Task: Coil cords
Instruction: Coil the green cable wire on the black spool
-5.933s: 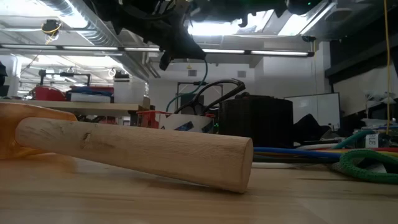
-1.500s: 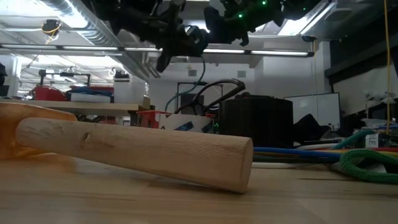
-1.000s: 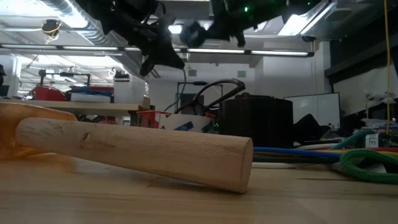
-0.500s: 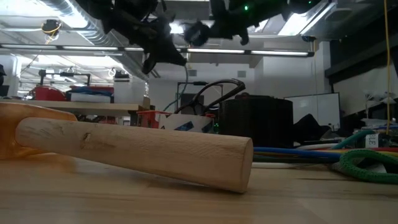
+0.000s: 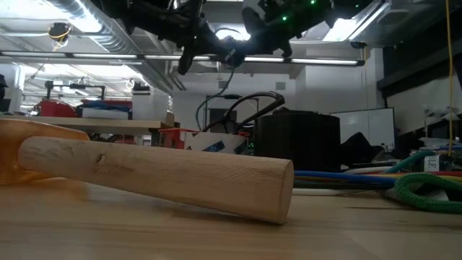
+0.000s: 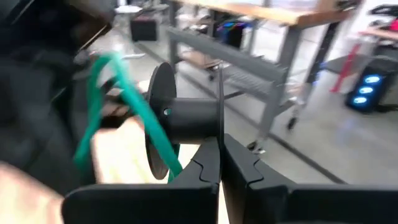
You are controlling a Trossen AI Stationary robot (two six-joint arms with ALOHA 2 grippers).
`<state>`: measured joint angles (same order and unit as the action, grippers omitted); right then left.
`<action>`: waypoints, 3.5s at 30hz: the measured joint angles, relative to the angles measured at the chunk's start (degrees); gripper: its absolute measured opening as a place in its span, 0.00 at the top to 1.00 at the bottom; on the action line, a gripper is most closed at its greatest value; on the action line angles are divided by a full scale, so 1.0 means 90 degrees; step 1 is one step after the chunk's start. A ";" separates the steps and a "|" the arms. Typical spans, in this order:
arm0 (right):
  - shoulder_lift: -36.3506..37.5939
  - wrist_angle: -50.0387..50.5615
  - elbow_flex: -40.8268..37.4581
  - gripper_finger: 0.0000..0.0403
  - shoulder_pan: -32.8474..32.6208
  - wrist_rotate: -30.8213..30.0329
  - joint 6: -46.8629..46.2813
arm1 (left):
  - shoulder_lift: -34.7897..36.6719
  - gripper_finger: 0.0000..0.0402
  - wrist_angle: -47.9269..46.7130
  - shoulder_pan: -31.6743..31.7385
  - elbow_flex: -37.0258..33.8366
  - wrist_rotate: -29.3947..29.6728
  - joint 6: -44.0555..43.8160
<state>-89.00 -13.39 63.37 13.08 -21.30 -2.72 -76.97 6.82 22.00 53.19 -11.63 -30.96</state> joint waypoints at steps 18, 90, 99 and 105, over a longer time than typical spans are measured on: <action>0.0069 0.0676 0.0000 1.00 0.0010 0.1308 -0.0246 | 0.0408 1.00 -0.1177 0.0611 0.0005 -0.0220 0.0031; 0.0215 0.1064 0.1749 1.00 0.0466 0.1154 0.1475 | 0.0629 0.61 -0.0353 -0.0228 -0.0032 0.0830 0.4041; 0.0215 0.1132 0.1751 1.00 0.0466 0.1197 0.1455 | 0.0629 0.61 -0.0689 -0.0228 -0.0032 0.1731 0.4457; 0.0215 0.1101 0.1751 1.00 0.0466 0.1318 0.1212 | 0.0629 0.61 -0.0940 -0.0228 -0.0034 0.1890 0.4449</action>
<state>-87.07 -3.48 79.13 17.28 -9.44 8.19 -71.31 -1.64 19.94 52.88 5.38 9.08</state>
